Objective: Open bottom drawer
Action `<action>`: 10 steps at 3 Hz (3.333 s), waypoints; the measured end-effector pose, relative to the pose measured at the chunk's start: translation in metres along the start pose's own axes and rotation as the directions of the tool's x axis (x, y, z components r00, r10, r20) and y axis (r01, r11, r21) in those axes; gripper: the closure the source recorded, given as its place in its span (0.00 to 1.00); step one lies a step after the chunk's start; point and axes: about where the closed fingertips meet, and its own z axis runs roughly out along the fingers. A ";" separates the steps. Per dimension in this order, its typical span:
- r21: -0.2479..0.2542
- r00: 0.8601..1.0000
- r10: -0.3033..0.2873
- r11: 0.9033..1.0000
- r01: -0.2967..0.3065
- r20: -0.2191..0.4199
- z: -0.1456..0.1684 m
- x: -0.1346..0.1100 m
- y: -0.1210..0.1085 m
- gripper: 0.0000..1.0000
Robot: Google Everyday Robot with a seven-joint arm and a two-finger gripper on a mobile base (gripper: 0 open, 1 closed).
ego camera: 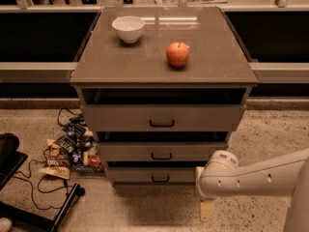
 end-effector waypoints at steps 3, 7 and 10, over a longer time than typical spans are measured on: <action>-0.034 0.992 -0.051 0.998 0.055 0.120 0.134 -0.012 -0.013 0.00; 0.038 0.992 -0.024 0.999 0.019 0.120 0.205 0.001 -0.057 0.00; 0.050 0.992 -0.034 0.998 0.028 0.119 0.243 -0.013 -0.082 0.00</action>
Offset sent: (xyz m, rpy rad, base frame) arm 0.0399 0.0201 -0.1529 0.1453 0.0653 0.0868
